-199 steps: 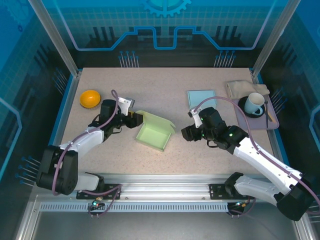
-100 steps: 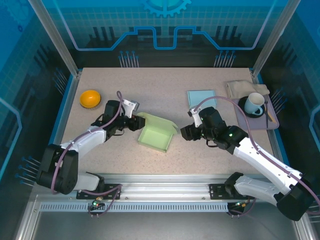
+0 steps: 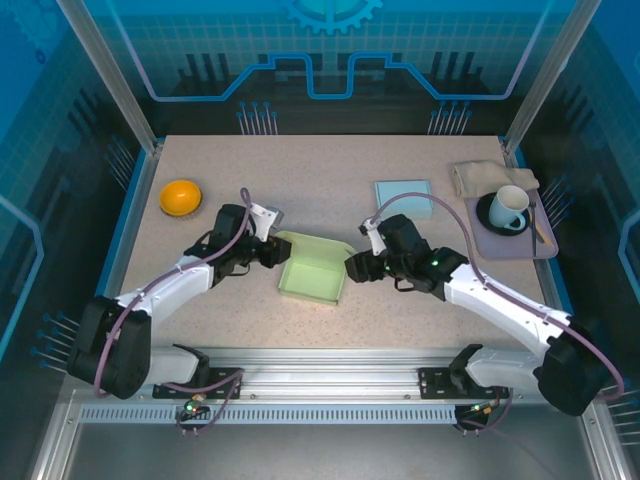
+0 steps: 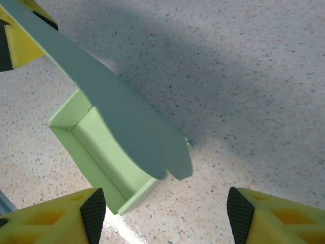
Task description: Fold the paper box
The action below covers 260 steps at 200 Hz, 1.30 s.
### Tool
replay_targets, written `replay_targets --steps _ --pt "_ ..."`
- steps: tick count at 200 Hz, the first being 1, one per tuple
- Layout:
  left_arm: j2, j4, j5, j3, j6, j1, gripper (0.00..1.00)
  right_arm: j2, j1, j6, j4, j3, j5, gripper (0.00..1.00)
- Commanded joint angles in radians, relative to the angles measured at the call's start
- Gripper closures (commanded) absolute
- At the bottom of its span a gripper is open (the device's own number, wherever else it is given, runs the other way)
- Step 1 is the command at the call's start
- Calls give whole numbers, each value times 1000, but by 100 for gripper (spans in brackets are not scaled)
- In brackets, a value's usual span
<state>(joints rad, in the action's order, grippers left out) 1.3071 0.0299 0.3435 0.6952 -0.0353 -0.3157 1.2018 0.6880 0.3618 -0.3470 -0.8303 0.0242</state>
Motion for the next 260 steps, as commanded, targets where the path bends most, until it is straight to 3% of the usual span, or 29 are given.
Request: replay_targets --steps 1,71,133,187,215,235,260 --pt "-30 28 -37 19 -3 -18 68 30 19 -21 99 12 -15 33" --pt "-25 41 -52 18 -21 -27 72 146 17 -101 154 -10 29 32" --pt "-33 28 -111 20 -218 -65 78 173 27 109 202 -6 -58 34" --pt "-100 -32 -244 -31 -377 -115 79 180 61 152 190 -37 -68 46" --pt "-156 -75 -348 -97 -497 -171 86 190 94 193 142 -44 -6 55" --pt "-206 -90 -459 -143 -526 -230 89 193 121 190 98 -44 91 52" --pt "-243 -52 -614 -164 -469 -303 96 187 122 177 32 -83 158 50"
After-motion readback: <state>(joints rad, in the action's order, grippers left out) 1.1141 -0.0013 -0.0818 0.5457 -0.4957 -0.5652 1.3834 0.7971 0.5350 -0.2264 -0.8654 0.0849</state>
